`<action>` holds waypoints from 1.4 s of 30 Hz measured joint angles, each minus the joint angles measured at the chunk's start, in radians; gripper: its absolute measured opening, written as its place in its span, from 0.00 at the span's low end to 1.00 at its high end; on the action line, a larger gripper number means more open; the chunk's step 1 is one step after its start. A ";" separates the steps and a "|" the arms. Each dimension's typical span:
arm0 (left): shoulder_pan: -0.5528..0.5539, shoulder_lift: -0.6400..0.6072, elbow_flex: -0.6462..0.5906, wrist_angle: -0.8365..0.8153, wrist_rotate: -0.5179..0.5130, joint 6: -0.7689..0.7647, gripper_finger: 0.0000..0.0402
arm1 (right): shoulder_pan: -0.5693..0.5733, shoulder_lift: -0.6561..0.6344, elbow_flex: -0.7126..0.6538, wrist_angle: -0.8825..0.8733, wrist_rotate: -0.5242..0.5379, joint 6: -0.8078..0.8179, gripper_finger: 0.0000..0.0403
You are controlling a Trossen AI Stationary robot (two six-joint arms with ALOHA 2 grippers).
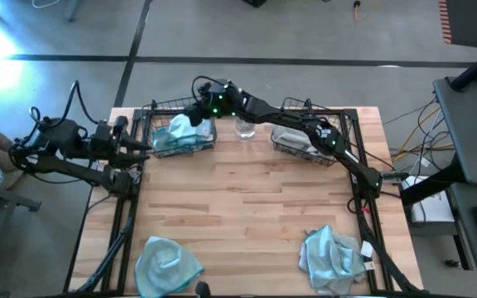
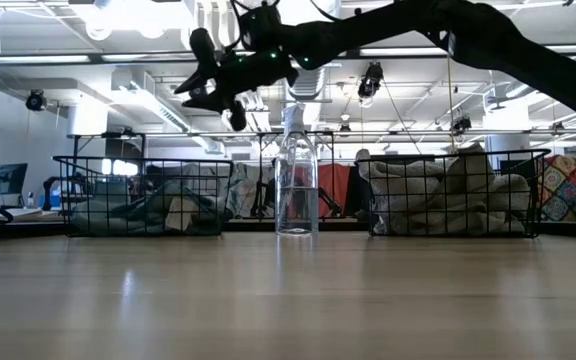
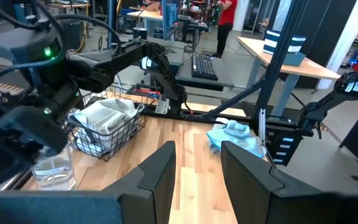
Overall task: Sort microfiber towel by color & place in baskets
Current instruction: Put the blue microfiber towel into the left black wire basket
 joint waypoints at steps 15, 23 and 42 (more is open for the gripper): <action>0.000 0.001 0.000 0.000 0.059 -0.046 0.28 | 0.121 -0.131 0.003 -0.862 -0.200 -0.232 0.28; 0.000 0.003 0.000 0.000 0.099 -0.051 0.28 | 0.291 -0.287 0.003 -1.271 0.054 -0.188 0.27; 0.000 0.055 0.000 0.001 0.190 -0.050 0.28 | 0.783 -0.395 -0.031 -1.423 0.169 0.484 0.25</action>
